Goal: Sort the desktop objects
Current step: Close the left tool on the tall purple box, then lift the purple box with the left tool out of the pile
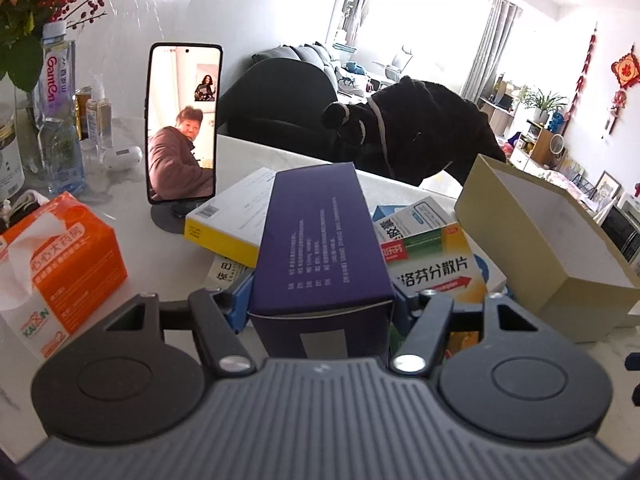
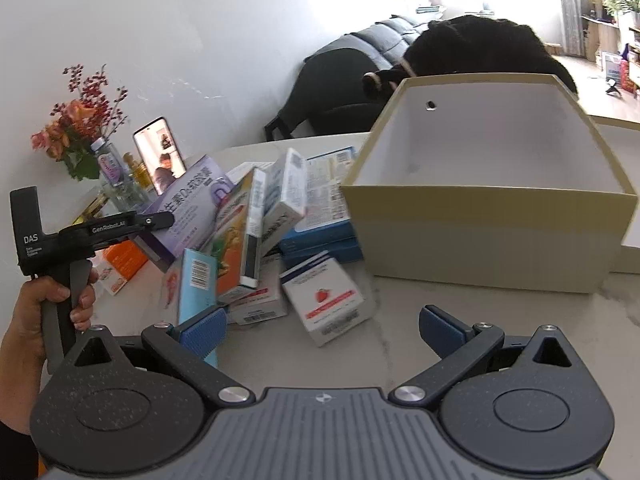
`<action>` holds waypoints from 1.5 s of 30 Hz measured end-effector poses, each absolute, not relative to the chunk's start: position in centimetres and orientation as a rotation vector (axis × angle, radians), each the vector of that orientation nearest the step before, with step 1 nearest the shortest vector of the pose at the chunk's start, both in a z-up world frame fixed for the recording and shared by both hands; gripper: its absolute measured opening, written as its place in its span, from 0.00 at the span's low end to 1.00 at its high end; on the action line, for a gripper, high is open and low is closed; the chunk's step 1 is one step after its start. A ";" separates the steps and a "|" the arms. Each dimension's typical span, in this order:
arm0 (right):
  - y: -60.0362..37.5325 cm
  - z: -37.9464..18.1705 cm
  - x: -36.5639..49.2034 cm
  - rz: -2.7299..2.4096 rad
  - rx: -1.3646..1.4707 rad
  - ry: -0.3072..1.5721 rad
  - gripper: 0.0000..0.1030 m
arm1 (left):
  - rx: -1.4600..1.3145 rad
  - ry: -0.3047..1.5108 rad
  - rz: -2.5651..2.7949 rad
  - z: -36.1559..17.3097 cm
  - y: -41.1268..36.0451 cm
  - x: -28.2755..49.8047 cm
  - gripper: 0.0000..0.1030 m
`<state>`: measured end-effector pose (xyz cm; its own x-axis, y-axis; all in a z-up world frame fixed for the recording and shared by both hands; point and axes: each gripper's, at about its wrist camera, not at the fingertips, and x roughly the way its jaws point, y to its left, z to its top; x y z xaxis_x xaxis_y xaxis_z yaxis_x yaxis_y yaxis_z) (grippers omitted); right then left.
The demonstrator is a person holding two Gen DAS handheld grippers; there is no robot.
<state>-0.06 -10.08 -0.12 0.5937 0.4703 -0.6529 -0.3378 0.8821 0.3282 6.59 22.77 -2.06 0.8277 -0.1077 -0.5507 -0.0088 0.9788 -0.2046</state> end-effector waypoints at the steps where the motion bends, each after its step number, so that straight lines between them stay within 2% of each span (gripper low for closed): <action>1: -9.7 -0.1 -0.2 0.485 0.173 0.810 1.00 | -0.197 0.593 -0.051 -2.1 22.7 6.3 0.62; 12: -2.1 -1.8 -1.6 0.659 0.099 0.874 0.99 | -0.133 0.602 -0.015 -2.6 22.0 3.6 0.62; 21: 3.0 -5.6 -1.4 0.665 -0.037 0.980 0.85 | -0.115 0.604 0.007 -2.9 22.8 1.4 0.62; 32: 2.3 -6.2 -1.1 0.639 -0.014 0.959 0.85 | -0.092 0.637 0.042 -2.9 23.9 -1.8 0.62; 45: 2.0 -5.9 -0.7 0.622 0.011 0.984 0.89 | -0.043 0.780 0.030 -4.3 23.4 -2.3 0.63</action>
<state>-0.74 1.95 -5.88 0.3955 0.4955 -0.7733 -0.4860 0.8274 0.2816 -2.33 23.42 -4.30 0.7104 0.0108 -0.7037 -0.0427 0.9987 -0.0278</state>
